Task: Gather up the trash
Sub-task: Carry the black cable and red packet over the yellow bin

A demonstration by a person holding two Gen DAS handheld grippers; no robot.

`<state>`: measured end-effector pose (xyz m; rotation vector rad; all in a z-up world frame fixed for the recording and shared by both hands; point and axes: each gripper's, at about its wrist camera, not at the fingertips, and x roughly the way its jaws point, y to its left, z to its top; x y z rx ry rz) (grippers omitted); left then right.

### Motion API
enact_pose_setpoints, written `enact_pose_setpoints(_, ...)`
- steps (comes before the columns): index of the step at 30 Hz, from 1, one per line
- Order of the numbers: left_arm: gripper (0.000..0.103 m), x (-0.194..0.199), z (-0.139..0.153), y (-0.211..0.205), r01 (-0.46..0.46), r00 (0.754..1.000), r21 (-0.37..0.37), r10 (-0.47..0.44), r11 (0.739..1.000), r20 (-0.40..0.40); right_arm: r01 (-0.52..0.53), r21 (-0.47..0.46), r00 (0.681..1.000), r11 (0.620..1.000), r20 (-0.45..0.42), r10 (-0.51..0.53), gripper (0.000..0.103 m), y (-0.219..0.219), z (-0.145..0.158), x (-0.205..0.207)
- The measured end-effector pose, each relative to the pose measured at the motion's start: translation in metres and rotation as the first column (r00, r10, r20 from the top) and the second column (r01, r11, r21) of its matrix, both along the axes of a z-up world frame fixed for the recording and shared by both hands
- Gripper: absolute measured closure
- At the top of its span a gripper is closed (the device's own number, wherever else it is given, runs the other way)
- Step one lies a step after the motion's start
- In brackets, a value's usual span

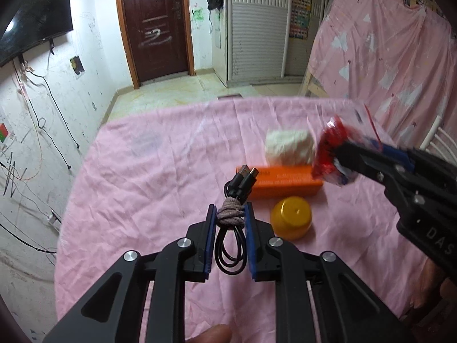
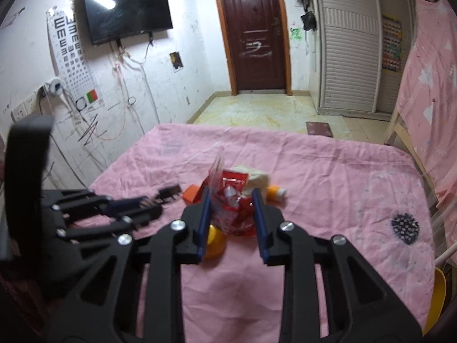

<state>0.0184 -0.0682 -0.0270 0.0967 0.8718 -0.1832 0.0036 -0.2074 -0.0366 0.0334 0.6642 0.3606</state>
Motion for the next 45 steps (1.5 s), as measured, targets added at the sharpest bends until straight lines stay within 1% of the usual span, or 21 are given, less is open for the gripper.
enact_pose_setpoints(5, 0.091, -0.003, 0.020, -0.008, -0.003, 0.999, -0.003, 0.004, 1.000, 0.047, 0.046, 0.017, 0.999, 0.999, 0.018, -0.046, 0.077, -0.025, 0.006, -0.009)
enact_pose_setpoints(9, 0.091, -0.007, 0.035, -0.019, 0.016, 0.997, -0.005, -0.016, 1.000, 0.079, 0.092, 0.030, 0.995, 0.995, 0.034, -0.093, 0.077, -0.047, 0.012, -0.015)
enact_pose_setpoints(18, 0.091, -0.014, 0.060, -0.060, 0.108, 0.985, -0.004, -0.106, 0.994, 0.135, 0.216, 0.059, 0.973, 0.975, 0.065, -0.219, 0.077, -0.102, 0.020, -0.039)
enact_pose_setpoints(23, 0.091, -0.019, 0.068, -0.092, 0.174, 0.974, -0.011, -0.170, 0.985, 0.150, 0.298, 0.079, 0.950, 0.951, 0.075, -0.304, 0.077, -0.142, 0.022, -0.057)
enact_pose_setpoints(28, 0.091, -0.024, 0.069, -0.131, 0.249, 0.959, -0.014, -0.245, 0.968, 0.140, 0.369, 0.097, 0.923, 0.924, 0.080, -0.377, 0.077, -0.182, 0.020, -0.076)
enact_pose_setpoints(36, 0.091, -0.042, 0.067, -0.194, 0.351, 0.927, 0.012, -0.349, 0.936, 0.136, 0.454, 0.118, 0.884, 0.883, 0.066, -0.464, 0.077, -0.236, 0.009, -0.100)
enact_pose_setpoints(39, 0.091, -0.049, 0.065, -0.218, 0.387, 0.914, 0.012, -0.385, 0.922, 0.125, 0.479, 0.124, 0.871, 0.869, 0.054, -0.488, 0.077, -0.254, 0.002, -0.108)
enact_pose_setpoints(42, 0.091, -0.058, 0.060, -0.244, 0.434, 0.895, 0.014, -0.433, 0.901, 0.110, 0.497, 0.138, 0.861, 0.857, 0.039, -0.506, 0.077, -0.271, -0.005, -0.114)
enact_pose_setpoints(45, 0.091, -0.065, 0.056, -0.262, 0.464, 0.880, 0.018, -0.464, 0.885, 0.106, 0.515, 0.159, 0.850, 0.842, 0.031, -0.526, 0.077, -0.288, -0.011, -0.120)
